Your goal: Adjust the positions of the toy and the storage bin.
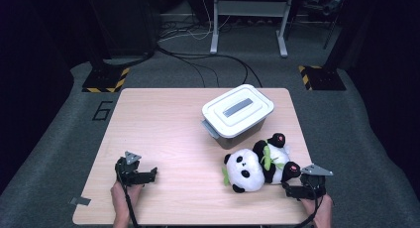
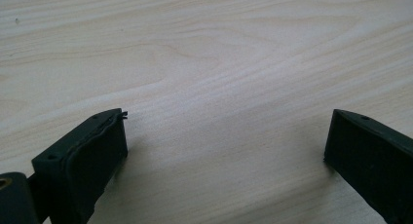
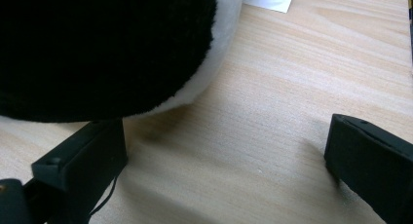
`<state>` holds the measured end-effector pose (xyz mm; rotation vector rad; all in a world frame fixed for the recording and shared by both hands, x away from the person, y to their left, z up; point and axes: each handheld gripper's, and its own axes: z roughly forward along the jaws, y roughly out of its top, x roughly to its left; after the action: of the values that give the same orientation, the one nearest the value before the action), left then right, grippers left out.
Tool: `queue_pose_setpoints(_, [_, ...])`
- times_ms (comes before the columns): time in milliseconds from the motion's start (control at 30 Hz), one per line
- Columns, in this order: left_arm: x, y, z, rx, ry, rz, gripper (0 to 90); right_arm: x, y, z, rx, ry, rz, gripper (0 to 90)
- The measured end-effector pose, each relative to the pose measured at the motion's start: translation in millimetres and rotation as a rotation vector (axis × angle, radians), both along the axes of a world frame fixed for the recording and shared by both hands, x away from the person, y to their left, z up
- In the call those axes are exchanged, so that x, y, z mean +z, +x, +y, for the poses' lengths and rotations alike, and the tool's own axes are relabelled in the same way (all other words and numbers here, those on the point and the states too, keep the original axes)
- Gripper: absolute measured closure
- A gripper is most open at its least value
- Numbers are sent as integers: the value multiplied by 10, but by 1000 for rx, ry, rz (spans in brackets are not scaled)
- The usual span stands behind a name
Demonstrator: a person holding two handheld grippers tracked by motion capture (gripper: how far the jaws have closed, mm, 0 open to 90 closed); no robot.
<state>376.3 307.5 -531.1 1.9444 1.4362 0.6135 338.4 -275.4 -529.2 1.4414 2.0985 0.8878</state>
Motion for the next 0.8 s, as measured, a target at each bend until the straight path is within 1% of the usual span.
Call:
queue_pose_setpoints(33, [4,-1,2,-1,1,5,15,0,-2,0,1,0,0,10])
queue_pose_setpoints(133, [0,1,0,0,0,0,16,1,-4,0,4,-1,0,10])
queue_pose_setpoints(367, [1,2,1,0,1,0,16,19,-4,-12,21,-1,21,3])
queue_pose_setpoints(400, [1,2,1,0,1,0,16,27,-27,-9,22,1,31,2])
queue_pose_setpoints(500, [1,2,1,0,1,0,16,39,-54,-18,32,2,35,2])
queue_pose_setpoints(533, [1,3,1,-1,1,0,16,75,-109,-21,37,23,37,2])
queue_pose_setpoints(633, [1,3,0,-1,1,0,16,117,-149,-14,47,24,35,3])
queue_pose_setpoints(733, [1,3,0,-1,1,0,16,210,-215,1,67,22,30,3])
queue_pose_setpoints(767, [1,3,0,-1,1,0,16,275,-252,8,73,25,27,1])
queue_pose_setpoints(800, [1,3,0,-1,1,0,16,299,-263,9,79,22,20,1])
